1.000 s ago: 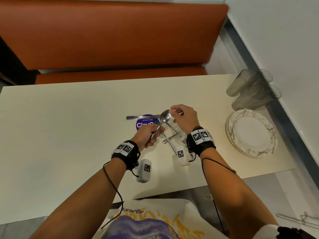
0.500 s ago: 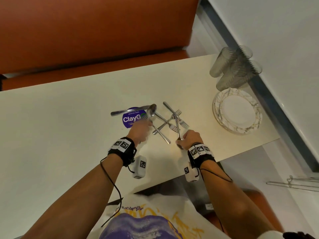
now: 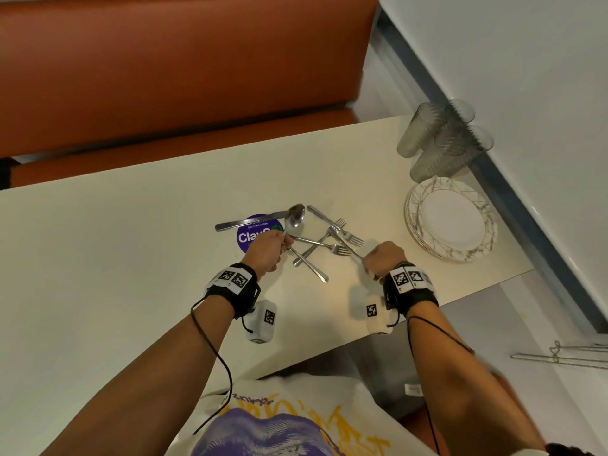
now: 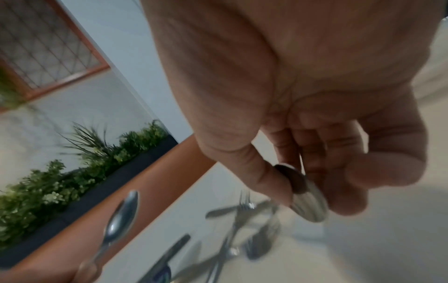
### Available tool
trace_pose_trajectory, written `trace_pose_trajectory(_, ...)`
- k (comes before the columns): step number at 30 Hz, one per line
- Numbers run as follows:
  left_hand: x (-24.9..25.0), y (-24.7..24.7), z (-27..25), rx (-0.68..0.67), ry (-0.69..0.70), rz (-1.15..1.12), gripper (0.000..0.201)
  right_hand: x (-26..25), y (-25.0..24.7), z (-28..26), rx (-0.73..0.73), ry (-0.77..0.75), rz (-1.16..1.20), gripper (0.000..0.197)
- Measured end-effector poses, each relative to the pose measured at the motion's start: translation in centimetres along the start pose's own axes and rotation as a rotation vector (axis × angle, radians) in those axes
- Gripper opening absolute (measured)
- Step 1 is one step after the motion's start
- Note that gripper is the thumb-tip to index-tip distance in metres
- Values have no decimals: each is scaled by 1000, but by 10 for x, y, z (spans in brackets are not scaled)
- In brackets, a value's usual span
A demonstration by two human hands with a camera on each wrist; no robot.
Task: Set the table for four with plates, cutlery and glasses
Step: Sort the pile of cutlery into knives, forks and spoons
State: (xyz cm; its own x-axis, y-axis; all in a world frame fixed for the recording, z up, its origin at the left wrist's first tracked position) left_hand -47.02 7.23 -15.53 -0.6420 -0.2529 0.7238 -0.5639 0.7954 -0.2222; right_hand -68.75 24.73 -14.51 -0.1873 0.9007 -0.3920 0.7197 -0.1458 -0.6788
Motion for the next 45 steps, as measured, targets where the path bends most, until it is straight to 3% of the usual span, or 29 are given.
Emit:
trace_pose_trajectory(3,8,-4,-1,25,32,38,31,-25,-35,-7,43,-100,1,25)
trace_pose_trajectory(7,19,-11,-1,65,129,58,31,-68,-63,-16,88,-345,87,11)
trace_pose_trajectory(11,24,-19,3,107,202,74,33,-109,-59,-24,4,-510,166,7)
trace_pose_trajectory(16,27,-25,0,121,224,63,33,-148,-36,-28,-64,-613,195,10)
trace_pose_trajectory(21,33,-16,-10,-58,248,-61,32,-170,-17,-28,9,-641,322,29)
trace_pose_trajectory(25,34,-18,-14,-76,247,-118,30,-177,-3,-26,85,-664,373,36)
trace_pose_trajectory(28,29,-22,-13,-81,205,-143,34,-177,3,-21,64,-642,441,50)
trace_pose_trajectory(33,23,-26,-11,-103,175,-202,41,-186,9,-18,-52,-681,391,27)
trace_pose_trajectory(41,20,-50,-7,-33,130,-157,37,-203,24,-9,-117,-739,299,13)
trace_pose_trajectory(45,20,-74,1,69,137,-48,28,-213,32,2,-122,-704,350,9)
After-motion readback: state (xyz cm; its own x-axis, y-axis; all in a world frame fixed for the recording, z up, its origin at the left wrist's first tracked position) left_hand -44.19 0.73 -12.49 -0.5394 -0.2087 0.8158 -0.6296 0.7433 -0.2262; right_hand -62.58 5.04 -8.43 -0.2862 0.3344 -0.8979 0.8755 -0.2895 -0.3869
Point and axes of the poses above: each hand's wrist, its own z-axis towards the middle knuckle, its own y-axis out of the palm, x = y × z, the point moved 6 cm from there along z, towards the middle knuckle, and after that the axes turned 11 degrees about z, right-handed, at the moved point
